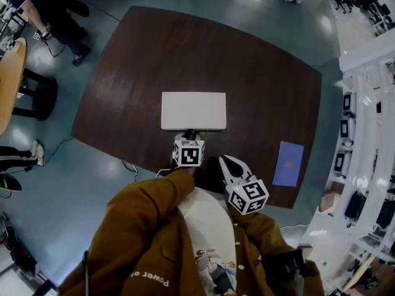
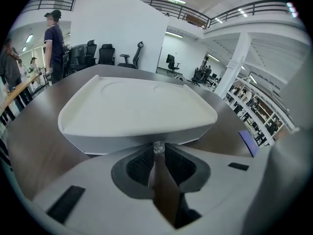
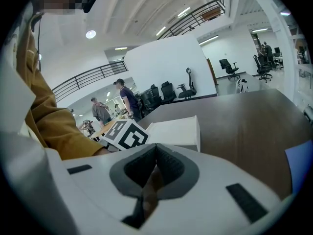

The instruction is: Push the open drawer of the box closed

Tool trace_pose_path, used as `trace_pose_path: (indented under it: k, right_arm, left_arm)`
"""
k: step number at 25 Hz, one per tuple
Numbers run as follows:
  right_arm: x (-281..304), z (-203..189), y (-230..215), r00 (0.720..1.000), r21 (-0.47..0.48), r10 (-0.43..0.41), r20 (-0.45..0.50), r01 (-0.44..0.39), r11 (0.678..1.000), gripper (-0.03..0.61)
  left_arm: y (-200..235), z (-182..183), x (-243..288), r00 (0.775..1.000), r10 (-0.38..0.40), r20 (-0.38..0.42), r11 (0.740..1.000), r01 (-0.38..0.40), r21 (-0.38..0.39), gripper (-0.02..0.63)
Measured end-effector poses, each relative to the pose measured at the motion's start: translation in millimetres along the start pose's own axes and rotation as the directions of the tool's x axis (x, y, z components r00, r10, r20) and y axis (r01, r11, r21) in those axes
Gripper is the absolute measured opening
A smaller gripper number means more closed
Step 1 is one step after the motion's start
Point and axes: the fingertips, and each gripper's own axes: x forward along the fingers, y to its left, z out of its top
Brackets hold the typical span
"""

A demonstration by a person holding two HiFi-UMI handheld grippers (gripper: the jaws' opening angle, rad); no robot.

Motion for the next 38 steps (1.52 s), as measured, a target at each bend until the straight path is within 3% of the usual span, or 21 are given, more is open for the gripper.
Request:
trace_pose_path:
  k: [5,8,10,18,21,25,29,38]
  right_arm:
    - [1.4,-1.1,-1.5,1.0,0.005,-0.001,-0.002,0.001,1.0,0.006]
    - [1.0,-1.3,0.2,1.0,0.005,0.0,-0.001,0.0,1.0,0.006]
    - [-0.5,0.1,1.7,1.0,0.001,0.0,0.003,0.0,1.0,0.006]
    - [-13.4,-6.6,17.3,1.0,-0.068,0.006,0.003,-0.006,0.998,0.006]
    - [-15.7,-9.8,26.8,1.0,-0.084,0.007,0.008,-0.006,0.996,0.005]
    - [-23.5,-12.1,34.0,1.0,-0.08,0.0,0.028,0.002,0.997,0.005]
    - [-27.4,-12.4,39.2,0.999,-0.078,-0.006,0.05,0.01,0.997,0.005]
    - [-29.0,-13.9,49.7,0.998,-0.066,-0.014,0.068,0.018,0.998,0.005]
  left_arm:
    - [0.0,2.7,3.5,1.0,-0.009,0.028,1.0,0.008,0.013,0.078]
    - [-3.4,-1.2,0.3,0.999,-0.045,0.014,0.999,0.045,-0.012,0.16]
    - [-6.6,-6.3,-4.8,0.998,-0.067,-0.002,0.997,0.067,-0.028,0.181]
    - [-19.3,-6.5,-62.2,0.985,-0.155,0.076,0.988,0.155,0.006,0.186]
    - [-21.5,-3.4,-89.8,0.974,-0.19,0.121,0.982,0.187,0.035,0.133]
    - [-32.4,0.0,-130.3,0.956,-0.227,0.185,0.972,0.209,0.111,0.005]
    - [-41.3,-4.9,-163.6,0.942,-0.265,0.207,0.954,0.225,0.198,0.005]
    - [-38.6,-25.6,-194.1,0.943,-0.269,0.195,0.951,0.227,0.212,0.005]
